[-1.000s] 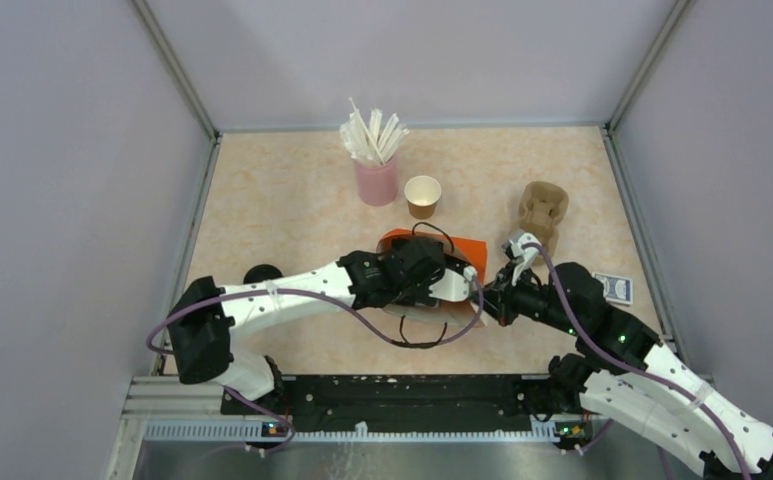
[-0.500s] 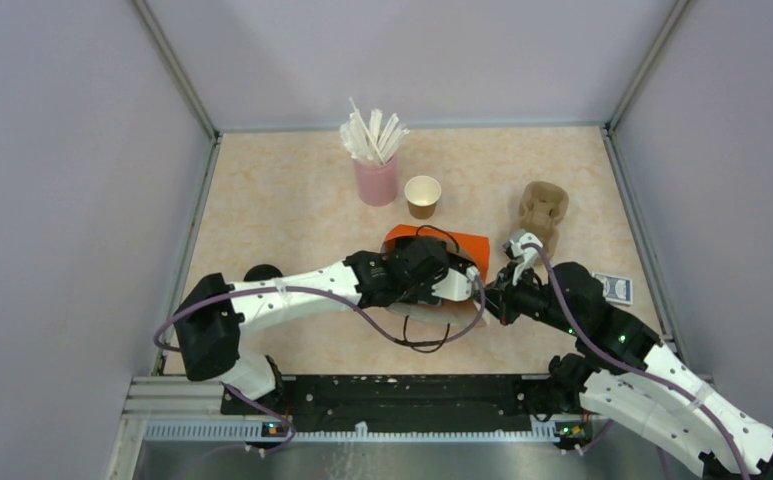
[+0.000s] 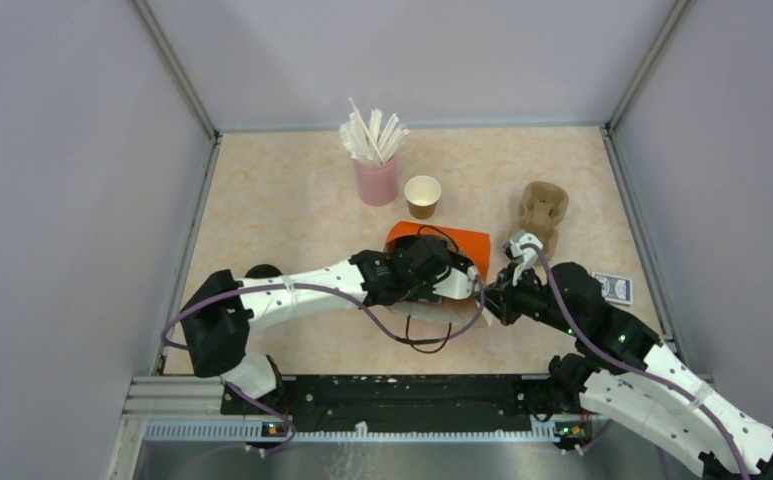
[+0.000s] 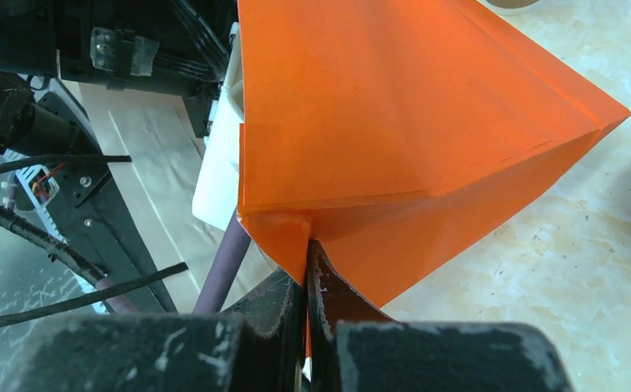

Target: Pack the takeout coffee

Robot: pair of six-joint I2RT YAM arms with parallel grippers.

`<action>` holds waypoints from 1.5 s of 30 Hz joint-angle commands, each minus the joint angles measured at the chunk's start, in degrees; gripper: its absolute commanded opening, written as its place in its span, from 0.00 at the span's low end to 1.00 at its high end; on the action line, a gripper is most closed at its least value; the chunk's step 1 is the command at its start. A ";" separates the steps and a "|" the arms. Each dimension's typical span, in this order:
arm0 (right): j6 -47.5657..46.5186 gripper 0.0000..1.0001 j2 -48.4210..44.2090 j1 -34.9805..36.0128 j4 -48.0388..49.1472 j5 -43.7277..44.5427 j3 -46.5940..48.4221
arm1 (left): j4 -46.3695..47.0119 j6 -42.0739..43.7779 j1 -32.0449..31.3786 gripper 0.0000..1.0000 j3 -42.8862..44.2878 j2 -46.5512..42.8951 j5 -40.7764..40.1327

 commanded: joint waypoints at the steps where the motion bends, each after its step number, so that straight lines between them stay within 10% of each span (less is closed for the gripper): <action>1: 1.27 0.00 0.10 0.23 5.68 -5.34 0.42 | 2.98 0.09 0.20 0.47 1.99 2.99 -1.45; 45: 2.73 0.00 1.23 0.25 8.77 -4.85 -0.59 | 0.70 0.48 -0.34 0.62 6.92 4.07 -0.81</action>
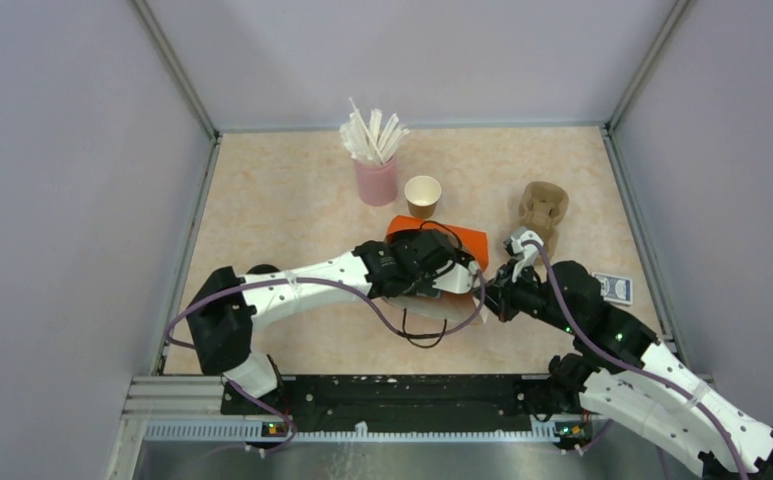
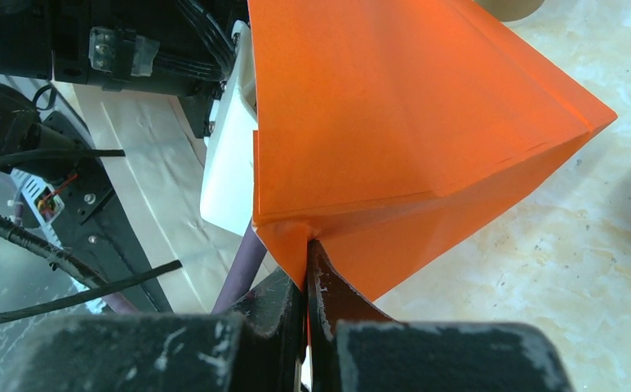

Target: Pack the takeout coffee

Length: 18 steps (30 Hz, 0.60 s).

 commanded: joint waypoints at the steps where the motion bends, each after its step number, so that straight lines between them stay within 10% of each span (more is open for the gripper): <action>1: 1.63 0.00 0.56 0.54 6.16 -5.11 -0.29 | 8.10 -0.47 -0.92 0.62 1.10 2.16 0.44; 18: 2.43 0.00 0.41 0.56 5.88 -2.55 -0.10 | 3.68 -2.29 -2.81 0.71 7.37 2.97 -0.89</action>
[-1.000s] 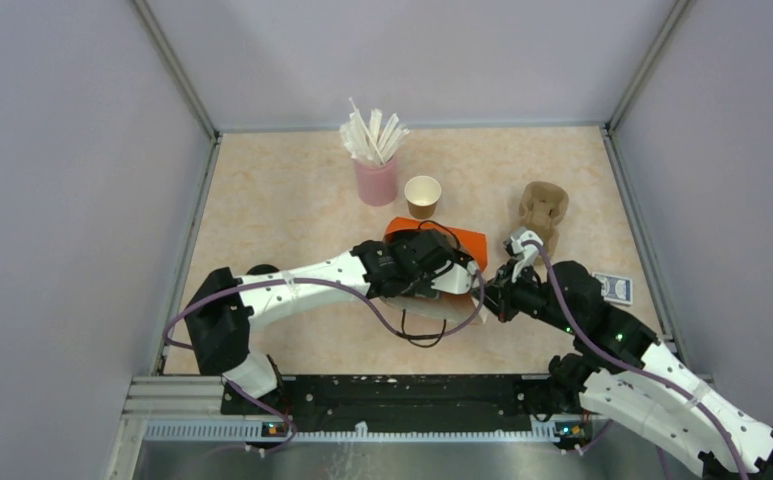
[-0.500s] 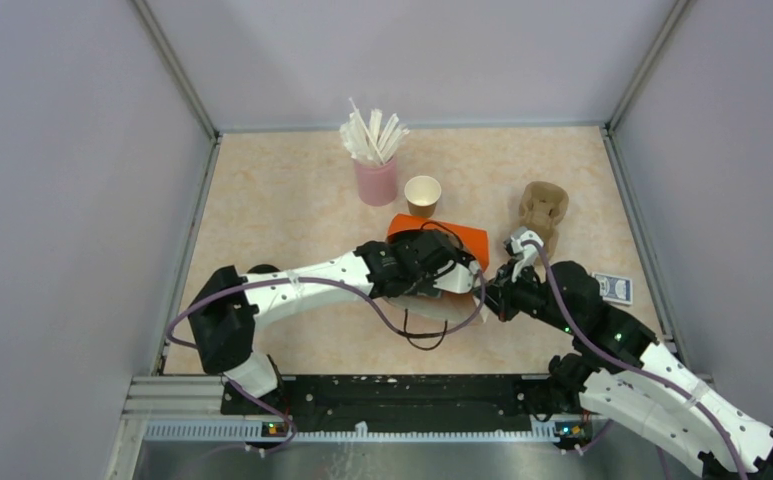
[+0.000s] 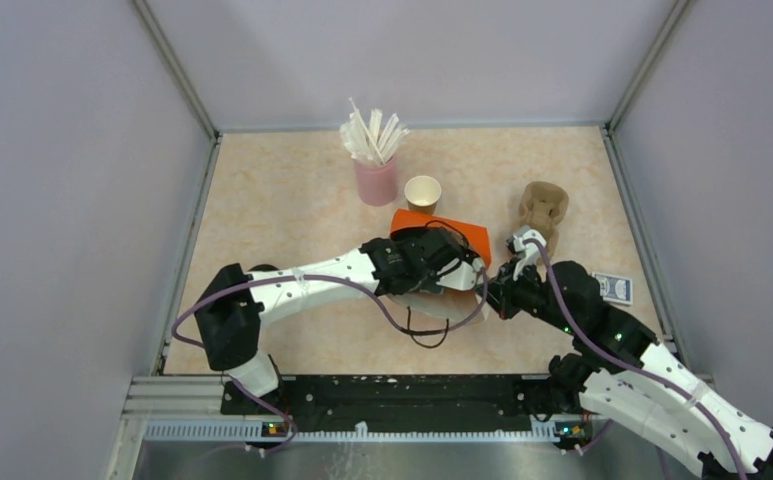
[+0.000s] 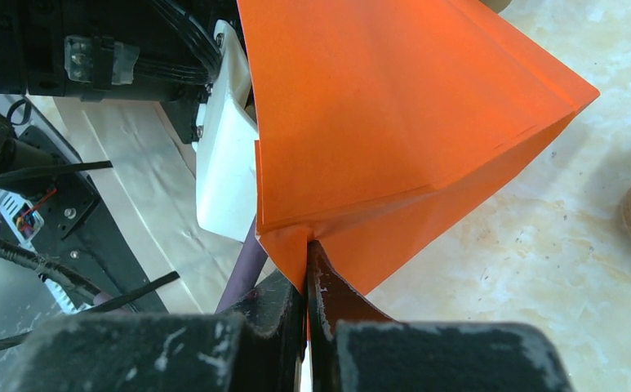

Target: Pack the takeout coffee

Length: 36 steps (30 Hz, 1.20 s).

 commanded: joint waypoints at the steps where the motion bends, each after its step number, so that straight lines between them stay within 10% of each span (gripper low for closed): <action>1: 2.45 0.00 0.52 0.89 6.31 -5.27 0.18 | 3.91 -2.56 -2.66 0.72 5.01 0.42 1.51; 36: 3.90 0.00 1.97 0.89 7.99 -4.87 0.25 | -0.28 -5.73 -3.75 0.93 4.55 -2.12 2.19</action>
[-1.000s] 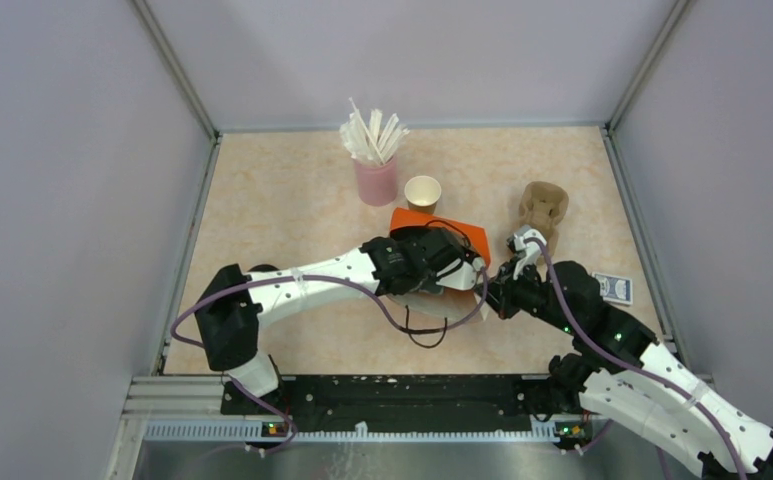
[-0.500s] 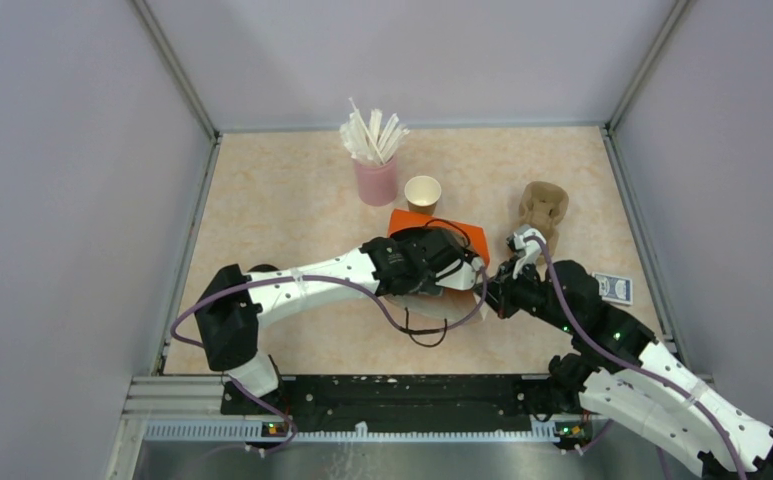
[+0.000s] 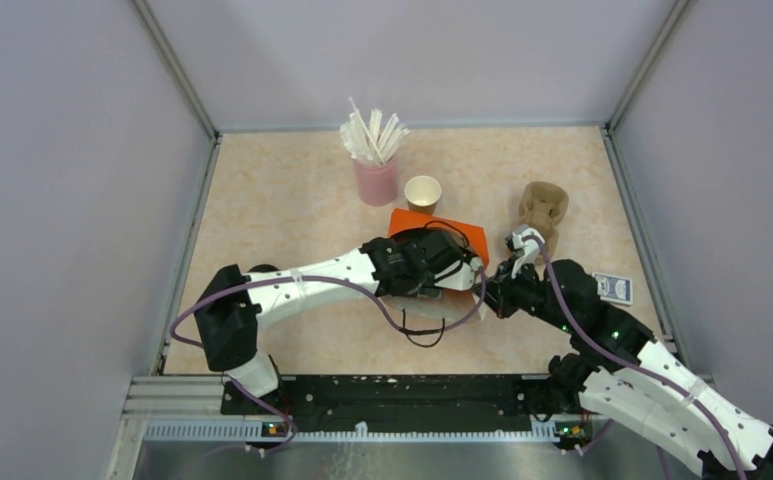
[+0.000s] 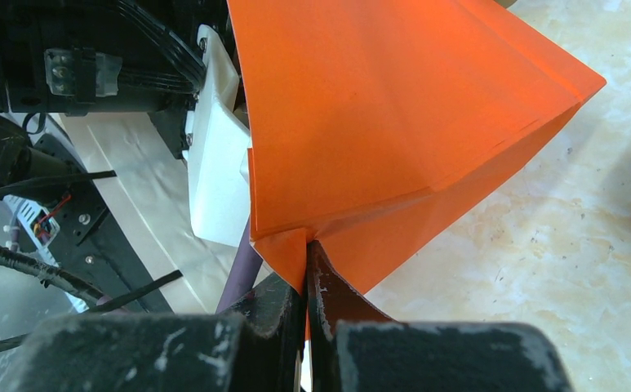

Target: Pack the takeout coffee

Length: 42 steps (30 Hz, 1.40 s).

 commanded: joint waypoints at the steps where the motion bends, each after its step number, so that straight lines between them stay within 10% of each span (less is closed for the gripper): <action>1: 1.55 0.00 0.82 0.86 6.78 -4.64 0.24 | 4.97 -1.73 -2.79 0.92 2.71 -2.21 4.11; 10: 1.48 0.00 0.81 0.85 6.60 -4.83 0.28 | 2.90 -3.33 -2.79 0.78 4.68 -2.29 3.57; 21: 1.52 0.00 1.06 0.88 7.26 -5.20 0.12 | -0.63 -6.45 -2.79 0.88 6.73 -4.10 5.83; 42: 1.41 0.00 1.05 0.89 7.13 -5.58 0.24 | -5.14 -7.68 -3.14 0.38 6.17 -4.95 7.25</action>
